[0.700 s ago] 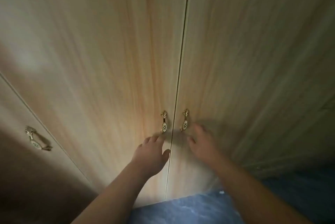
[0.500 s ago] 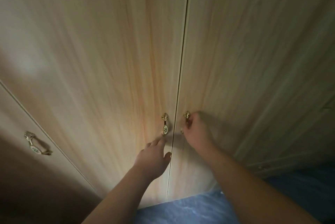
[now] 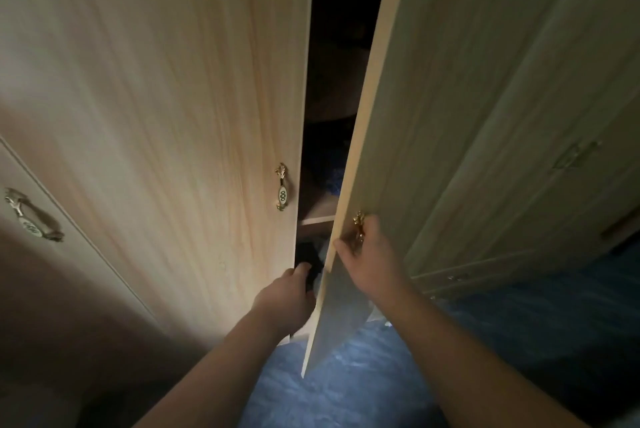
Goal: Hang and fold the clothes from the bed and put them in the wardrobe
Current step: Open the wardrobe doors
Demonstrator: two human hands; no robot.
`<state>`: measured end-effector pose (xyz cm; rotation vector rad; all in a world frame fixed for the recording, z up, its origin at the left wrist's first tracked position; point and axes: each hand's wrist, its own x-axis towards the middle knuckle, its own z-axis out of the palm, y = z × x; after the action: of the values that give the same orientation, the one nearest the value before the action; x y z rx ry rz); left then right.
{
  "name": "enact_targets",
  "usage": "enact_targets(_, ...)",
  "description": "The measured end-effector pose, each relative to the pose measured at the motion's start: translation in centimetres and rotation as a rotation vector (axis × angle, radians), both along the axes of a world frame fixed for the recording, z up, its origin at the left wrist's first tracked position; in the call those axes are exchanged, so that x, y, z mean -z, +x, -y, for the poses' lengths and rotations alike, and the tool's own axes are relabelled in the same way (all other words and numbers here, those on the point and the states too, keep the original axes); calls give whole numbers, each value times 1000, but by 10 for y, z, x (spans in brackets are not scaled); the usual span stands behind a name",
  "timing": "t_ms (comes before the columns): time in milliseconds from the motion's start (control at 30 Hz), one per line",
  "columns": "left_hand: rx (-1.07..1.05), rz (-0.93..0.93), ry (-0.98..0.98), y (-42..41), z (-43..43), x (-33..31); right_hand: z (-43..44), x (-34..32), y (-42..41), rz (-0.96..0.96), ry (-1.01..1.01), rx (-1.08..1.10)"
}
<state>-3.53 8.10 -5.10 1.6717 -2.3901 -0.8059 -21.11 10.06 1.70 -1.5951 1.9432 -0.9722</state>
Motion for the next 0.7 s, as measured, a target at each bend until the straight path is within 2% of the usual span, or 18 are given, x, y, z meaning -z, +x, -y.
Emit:
enact_targets(133, 138, -20, -2, -44, -51, 4, -53, 1, -35, -18, 24, 4)
enact_targets(233, 152, -23, -10, -80, -92, 6, -92, 1, -67, -15, 32, -10)
enact_targets(433, 267, 70, 2, -157, -164, 4, -163, -9, -149, -16, -13, 42)
enact_targets(567, 344, 147, -15, -202, -197, -9, -198, -20, -209, 25, 35, 110)
enact_targets(700, 362, 182, -69, -221, -207, -21, -213, -35, -259, 32, 166, 132)
